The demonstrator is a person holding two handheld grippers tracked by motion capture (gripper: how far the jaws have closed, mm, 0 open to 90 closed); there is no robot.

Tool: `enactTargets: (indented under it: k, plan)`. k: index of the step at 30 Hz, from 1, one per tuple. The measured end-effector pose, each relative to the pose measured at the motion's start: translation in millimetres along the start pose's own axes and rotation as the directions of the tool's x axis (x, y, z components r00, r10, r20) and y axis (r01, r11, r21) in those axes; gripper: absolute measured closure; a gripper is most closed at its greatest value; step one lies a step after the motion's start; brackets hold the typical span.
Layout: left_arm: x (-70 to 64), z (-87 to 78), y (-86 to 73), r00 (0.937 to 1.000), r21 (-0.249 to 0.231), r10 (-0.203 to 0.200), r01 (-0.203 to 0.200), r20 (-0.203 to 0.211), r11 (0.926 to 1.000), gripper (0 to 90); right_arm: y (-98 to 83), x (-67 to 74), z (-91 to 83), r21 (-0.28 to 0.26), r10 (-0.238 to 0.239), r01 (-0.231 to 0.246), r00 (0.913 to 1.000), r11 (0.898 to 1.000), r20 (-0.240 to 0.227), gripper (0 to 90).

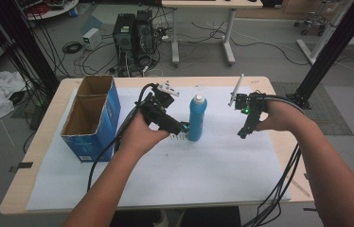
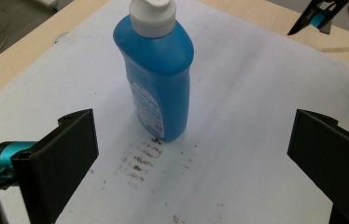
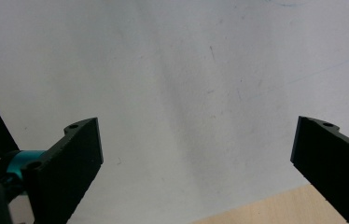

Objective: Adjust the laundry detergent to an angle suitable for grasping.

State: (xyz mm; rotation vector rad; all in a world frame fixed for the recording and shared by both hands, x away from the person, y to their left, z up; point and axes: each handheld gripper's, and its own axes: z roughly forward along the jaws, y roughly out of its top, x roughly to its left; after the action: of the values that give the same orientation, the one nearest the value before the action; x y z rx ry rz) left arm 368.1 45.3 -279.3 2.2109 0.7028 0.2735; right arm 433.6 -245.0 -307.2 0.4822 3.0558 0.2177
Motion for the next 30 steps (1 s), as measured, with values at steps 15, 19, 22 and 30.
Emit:
enactTargets:
  k: [15,19,22,30]
  plan:
    - [3.0,20.8,9.5,0.9884,-0.084,-0.145,0.141,-0.044,0.9864,1.7,-5.2,0.6,1.5,-0.005,0.002,-0.002,1.0,1.0,-0.001,1.2]
    - [2.1,26.0,10.9,0.9837,-0.109,-0.172,0.166,-0.052,0.9801,1.7,-7.0,0.7,2.4,-0.004,0.004,-0.004,1.0,1.0,-0.002,1.2]
    - [1.8,30.5,12.2,0.9807,-0.124,-0.191,0.184,-0.044,0.9751,1.7,-8.9,0.4,3.4,-0.004,0.006,-0.006,1.0,1.0,-0.002,1.2]
    - [1.6,42.2,13.7,0.9706,-0.132,-0.238,0.231,-0.038,0.964,1.7,-14.8,-1.2,4.9,-0.005,0.017,-0.017,0.9998,1.0,-0.004,1.2]
